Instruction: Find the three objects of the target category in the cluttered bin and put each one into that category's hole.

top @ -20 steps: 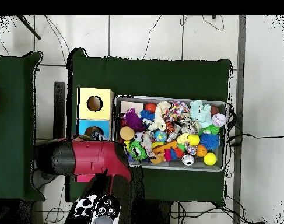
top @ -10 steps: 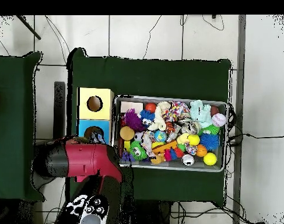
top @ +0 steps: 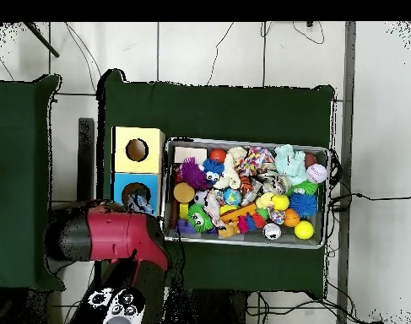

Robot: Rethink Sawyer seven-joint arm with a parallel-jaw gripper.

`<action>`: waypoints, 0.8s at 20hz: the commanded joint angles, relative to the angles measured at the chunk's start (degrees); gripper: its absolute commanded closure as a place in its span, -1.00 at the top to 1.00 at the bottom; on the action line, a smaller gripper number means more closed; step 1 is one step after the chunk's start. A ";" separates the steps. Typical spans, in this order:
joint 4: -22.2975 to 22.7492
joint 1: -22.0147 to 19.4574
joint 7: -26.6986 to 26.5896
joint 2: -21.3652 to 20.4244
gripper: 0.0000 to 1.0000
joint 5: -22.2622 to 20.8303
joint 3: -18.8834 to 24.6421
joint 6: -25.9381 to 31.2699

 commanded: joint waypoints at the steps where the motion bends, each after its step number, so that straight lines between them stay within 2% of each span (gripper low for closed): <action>1: -0.21 1.08 17.01 2.73 -1.00 3.24 -1.46 1.53; 9: -3.11 2.70 17.86 5.39 -1.00 6.00 -2.18 1.59; 14: -7.26 3.87 18.04 5.95 -1.00 7.32 -3.59 6.37; 16: -7.87 3.85 17.81 6.81 -1.00 7.91 -3.81 5.95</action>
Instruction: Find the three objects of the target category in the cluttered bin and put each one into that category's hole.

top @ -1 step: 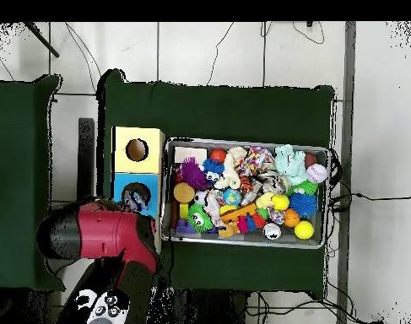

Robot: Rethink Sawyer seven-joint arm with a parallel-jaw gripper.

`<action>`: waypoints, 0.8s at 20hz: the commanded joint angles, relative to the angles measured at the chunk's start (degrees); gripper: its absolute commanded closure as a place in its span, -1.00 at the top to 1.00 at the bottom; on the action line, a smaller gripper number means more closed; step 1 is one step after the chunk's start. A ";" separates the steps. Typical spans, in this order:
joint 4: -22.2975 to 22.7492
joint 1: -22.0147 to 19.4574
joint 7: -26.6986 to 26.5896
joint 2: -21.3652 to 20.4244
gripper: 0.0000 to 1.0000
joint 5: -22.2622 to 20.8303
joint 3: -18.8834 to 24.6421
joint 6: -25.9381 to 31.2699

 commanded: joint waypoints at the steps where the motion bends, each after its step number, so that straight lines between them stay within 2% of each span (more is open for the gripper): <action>1: -4.87 -0.30 17.64 4.00 -1.00 3.67 0.27 5.55; 9: -5.47 0.12 16.81 5.16 -1.00 5.02 -0.43 4.36; 10: -5.49 0.60 16.82 5.49 1.00 5.30 -1.29 4.20; 16: -6.71 1.96 16.99 6.49 1.00 4.63 -3.88 4.43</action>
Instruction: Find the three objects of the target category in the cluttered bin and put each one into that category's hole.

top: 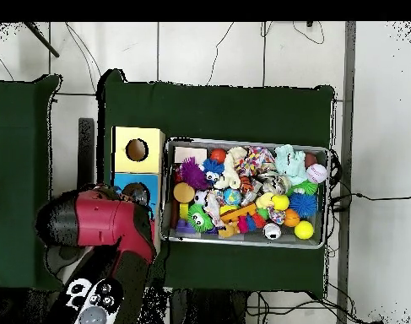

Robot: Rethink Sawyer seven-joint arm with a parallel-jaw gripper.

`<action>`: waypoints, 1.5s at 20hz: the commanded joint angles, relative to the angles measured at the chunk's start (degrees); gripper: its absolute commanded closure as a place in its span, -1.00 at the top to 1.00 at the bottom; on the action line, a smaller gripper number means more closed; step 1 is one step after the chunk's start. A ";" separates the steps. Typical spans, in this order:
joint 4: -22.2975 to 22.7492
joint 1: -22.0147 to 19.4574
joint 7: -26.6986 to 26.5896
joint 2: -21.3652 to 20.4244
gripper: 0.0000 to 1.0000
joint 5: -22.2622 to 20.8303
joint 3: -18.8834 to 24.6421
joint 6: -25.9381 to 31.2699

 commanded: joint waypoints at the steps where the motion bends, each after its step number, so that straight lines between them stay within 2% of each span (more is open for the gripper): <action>1: -2.69 0.80 16.86 3.07 1.00 1.91 -1.20 4.62; 4: -4.05 1.08 16.15 3.49 1.00 1.24 -2.65 6.49; 7: -2.69 0.03 14.26 1.82 1.00 1.54 -1.85 6.96; 11: 1.63 -3.01 8.83 -3.52 1.00 0.27 -1.39 7.79; 13: 4.20 -6.04 4.42 -6.53 1.00 -0.33 0.30 7.38; 19: 10.12 -17.39 -12.50 -15.29 1.00 -5.05 5.67 6.55; 24: 9.89 -29.73 -28.55 -20.15 1.00 -12.06 11.14 13.05; 27: 9.11 -38.03 -36.99 -21.38 1.00 -16.30 15.28 14.81; 30: 9.02 -46.27 -43.63 -19.77 1.00 -19.94 21.19 12.11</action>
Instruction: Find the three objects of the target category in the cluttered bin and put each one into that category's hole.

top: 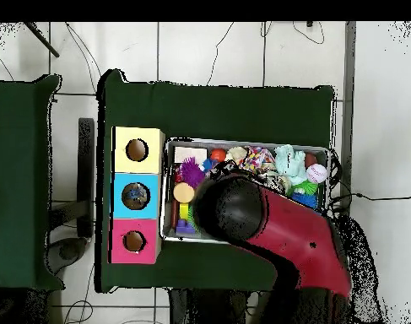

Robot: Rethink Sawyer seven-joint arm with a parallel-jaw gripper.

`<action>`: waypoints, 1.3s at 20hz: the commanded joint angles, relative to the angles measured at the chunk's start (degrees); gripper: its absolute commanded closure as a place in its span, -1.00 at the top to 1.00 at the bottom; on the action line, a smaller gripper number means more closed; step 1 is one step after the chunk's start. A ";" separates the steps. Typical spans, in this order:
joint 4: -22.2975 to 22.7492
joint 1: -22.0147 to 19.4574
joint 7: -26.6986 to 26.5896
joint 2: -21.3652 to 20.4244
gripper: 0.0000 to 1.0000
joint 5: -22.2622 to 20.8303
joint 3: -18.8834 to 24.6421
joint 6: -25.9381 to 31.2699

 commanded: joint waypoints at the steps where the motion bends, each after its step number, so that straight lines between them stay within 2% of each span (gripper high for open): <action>1: 6.21 -13.77 -34.79 -1.12 1.00 -10.07 15.84 4.75; 6: 9.32 -20.35 -36.03 0.71 1.00 -14.37 21.63 -1.03; 11: 11.84 -23.86 -32.68 2.89 1.00 -17.46 24.94 -6.73; 21: 12.79 -27.64 -27.65 6.35 1.00 -22.98 29.44 -10.48; 26: 12.69 -30.30 -28.90 6.85 1.00 -25.60 31.97 -7.93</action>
